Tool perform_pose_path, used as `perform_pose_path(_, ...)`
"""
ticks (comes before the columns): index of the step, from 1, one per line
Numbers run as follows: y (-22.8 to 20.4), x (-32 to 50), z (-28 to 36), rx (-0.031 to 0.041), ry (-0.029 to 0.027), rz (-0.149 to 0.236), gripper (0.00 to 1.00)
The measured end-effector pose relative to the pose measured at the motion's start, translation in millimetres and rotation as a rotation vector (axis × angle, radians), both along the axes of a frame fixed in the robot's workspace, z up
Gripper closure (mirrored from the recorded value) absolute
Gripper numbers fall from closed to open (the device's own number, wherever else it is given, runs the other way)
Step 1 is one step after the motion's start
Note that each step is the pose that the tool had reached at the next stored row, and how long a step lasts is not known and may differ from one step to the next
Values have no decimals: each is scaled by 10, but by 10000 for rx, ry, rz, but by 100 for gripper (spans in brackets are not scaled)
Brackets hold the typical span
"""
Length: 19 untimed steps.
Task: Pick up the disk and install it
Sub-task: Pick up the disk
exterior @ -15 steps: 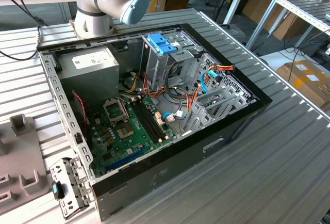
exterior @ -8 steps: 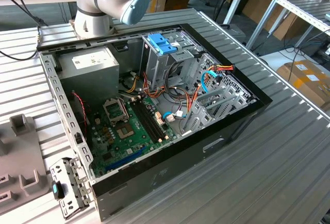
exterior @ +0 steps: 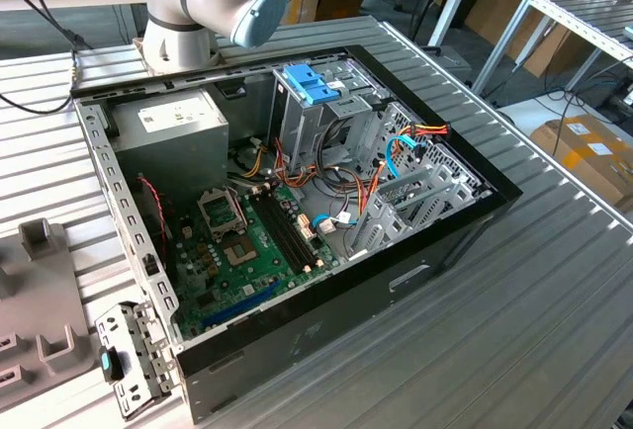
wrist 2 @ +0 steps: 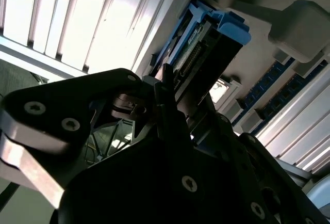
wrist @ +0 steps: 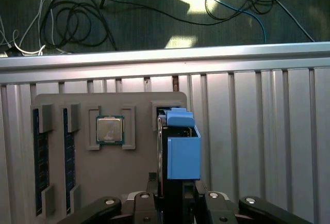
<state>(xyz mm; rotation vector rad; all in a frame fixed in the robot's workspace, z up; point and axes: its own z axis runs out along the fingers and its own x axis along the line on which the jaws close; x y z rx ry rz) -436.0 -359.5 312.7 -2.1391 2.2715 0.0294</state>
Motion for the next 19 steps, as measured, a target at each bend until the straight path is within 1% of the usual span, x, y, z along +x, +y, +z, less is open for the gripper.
perform_pose_path(2,0,0,43,0,0,0,65)
perform_pose_path(3,0,0,82,1,-1,1,65)
perform_pose_path(4,0,0,144,0,1,0,65)
perform_pose_path(5,0,0,184,-1,0,0,65)
perform_pose_path(6,0,0,247,-1,0,0,65)
perform_pose_path(8,0,0,297,-3,0,0,65)
perform_pose_path(11,0,0,341,-4,-1,0,65)
perform_pose_path(12,0,0,371,-5,0,1,65)
perform_pose_path(13,0,0,432,-8,0,0,65)
perform_pose_path(17,0,0,440,-18,0,0,65)
perform_pose_path(19,0,0,458,-20,4,0,65)
